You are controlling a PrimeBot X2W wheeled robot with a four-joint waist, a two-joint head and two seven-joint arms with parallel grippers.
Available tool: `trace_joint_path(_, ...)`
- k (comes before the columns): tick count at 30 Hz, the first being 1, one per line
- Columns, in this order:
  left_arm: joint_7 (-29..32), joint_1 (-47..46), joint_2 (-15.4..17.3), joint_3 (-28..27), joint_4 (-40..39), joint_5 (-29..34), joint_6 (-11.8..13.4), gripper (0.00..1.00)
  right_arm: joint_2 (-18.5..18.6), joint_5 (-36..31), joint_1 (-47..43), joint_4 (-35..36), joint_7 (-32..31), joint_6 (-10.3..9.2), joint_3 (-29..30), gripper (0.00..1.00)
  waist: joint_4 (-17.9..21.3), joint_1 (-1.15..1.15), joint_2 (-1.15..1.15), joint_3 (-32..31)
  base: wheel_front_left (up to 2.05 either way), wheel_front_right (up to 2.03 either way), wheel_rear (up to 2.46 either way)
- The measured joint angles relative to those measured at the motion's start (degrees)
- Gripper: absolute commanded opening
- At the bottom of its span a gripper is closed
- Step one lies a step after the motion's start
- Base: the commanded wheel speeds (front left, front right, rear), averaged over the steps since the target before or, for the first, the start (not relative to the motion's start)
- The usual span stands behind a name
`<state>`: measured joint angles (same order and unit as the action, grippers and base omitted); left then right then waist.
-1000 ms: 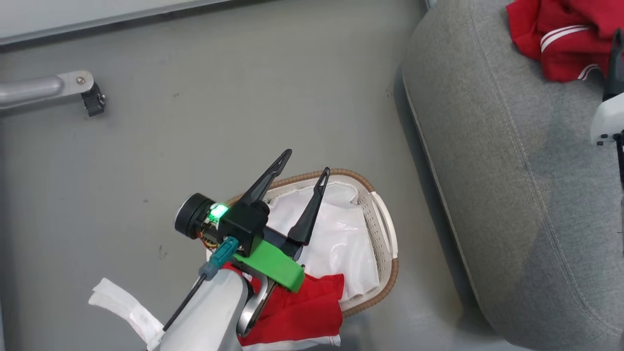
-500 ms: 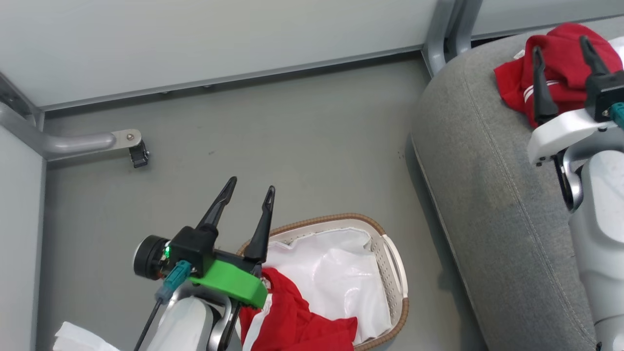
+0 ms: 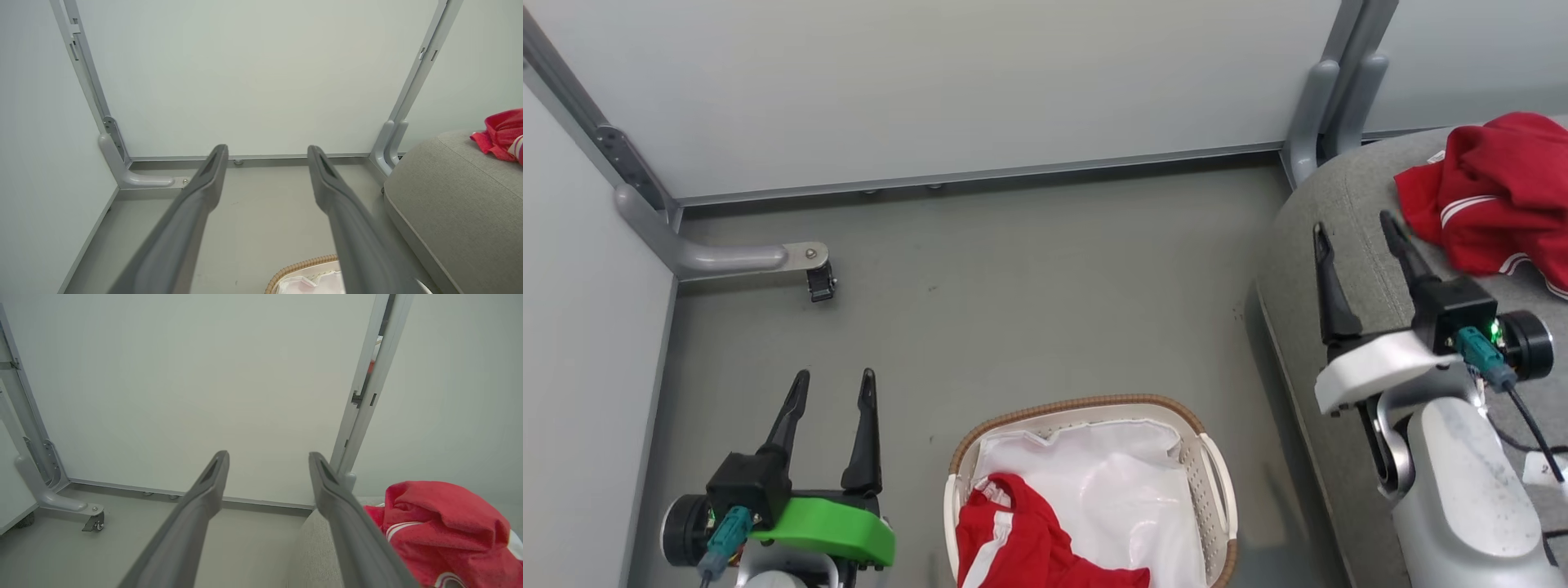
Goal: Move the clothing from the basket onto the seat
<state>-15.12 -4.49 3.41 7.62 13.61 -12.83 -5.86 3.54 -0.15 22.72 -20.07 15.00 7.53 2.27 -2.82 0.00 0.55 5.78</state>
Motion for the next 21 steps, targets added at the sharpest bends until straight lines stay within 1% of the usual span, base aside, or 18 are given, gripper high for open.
trace_joint_path(4, 0.00, 2.18, -0.23, -1.49, 0.03, 0.47, -0.01, 1.00, -0.63, 1.83, -4.61, 1.58, 0.00, 0.00, 0.66, 1.00, -0.79, 0.00, 0.00, -1.20, 0.00, 0.00, 0.00)
trace_joint_path(6, 0.00, 3.19, -0.26, -1.92, 0.09, 0.55, -0.12, 1.00, -0.64, 4.11, -6.61, 1.79, 0.00, 0.00, 0.01, 1.00, -1.08, 0.00, 0.00, -1.80, 0.00, 0.00, 0.00)
trace_joint_path(8, -0.01, 4.05, -0.33, -2.16, 0.25, 0.86, -0.20, 1.00, -0.83, 4.63, -8.33, 1.85, 0.00, 0.00, -0.21, 1.00, -1.35, 0.00, 0.00, -2.40, 0.00, 0.00, 0.00)
trace_joint_path(10, 0.00, 4.48, -0.37, -2.19, 0.67, 1.16, -0.26, 1.00, -0.71, 4.22, -9.33, 2.02, 0.00, 0.00, -0.41, 1.00, -1.54, 0.00, 0.00, -2.89, 0.00, 0.00, 0.00)
trace_joint_path(17, 0.00, 5.48, -0.47, -2.40, 1.34, 1.55, -0.66, 1.00, -0.77, 7.33, -12.57, 2.18, 0.00, 0.00, -0.67, 1.00, -2.14, 0.00, 0.00, -4.41, 0.00, 0.00, 0.00)
trace_joint_path(21, 0.00, 6.20, -0.48, -2.50, 1.53, 1.53, -0.68, 1.00, -0.78, 7.91, -13.43, 2.19, 0.00, 0.00, -0.77, 1.00, -2.24, 0.00, 0.00, -5.06, 0.00, 0.00, 0.00)
